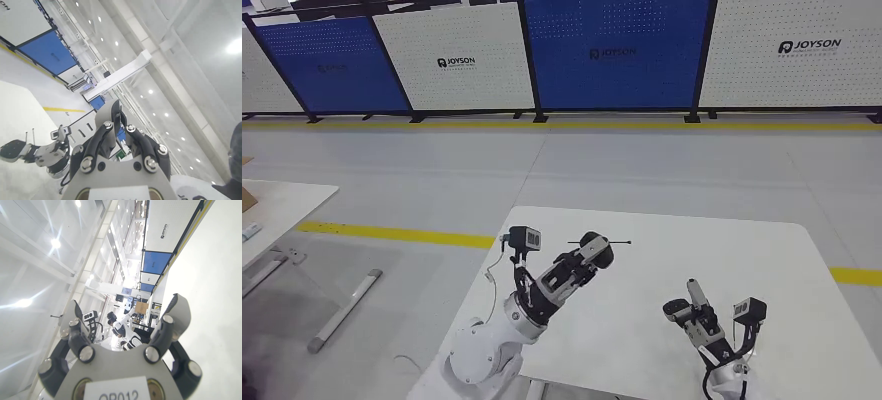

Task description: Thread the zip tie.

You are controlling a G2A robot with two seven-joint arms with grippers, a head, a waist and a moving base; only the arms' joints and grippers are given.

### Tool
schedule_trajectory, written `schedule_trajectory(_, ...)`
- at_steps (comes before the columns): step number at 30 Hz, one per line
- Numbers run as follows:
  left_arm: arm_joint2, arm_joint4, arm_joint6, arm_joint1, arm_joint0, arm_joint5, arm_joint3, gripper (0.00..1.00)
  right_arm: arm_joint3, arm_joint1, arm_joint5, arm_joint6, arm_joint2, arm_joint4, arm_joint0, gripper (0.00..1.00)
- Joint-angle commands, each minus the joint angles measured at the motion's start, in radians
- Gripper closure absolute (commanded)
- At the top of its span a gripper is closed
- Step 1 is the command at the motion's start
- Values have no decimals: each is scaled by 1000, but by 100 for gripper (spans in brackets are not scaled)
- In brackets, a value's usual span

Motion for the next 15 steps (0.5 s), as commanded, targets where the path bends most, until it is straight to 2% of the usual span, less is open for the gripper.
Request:
schedule_trajectory(1,-8,-1,-8,1,1,4,-29,100,0,0,0,0,0,0,0,0)
schedule_trajectory(5,-14,-5,-9,0,3,-8,-67,100,0,0,0,0,0,0,0,0)
schedule_trajectory(10,-17,-4,-7,0,9,-19,-89,100,0,0,0,0,0,0,0,0)
schedule_trajectory(13,-16,9,-16,0,7,12,-76,100,0,0,0,0,0,0,0,0)
schedule_trajectory(15,-9,16,-21,0,0,37,-53,100,0,0,0,0,0,0,0,0)
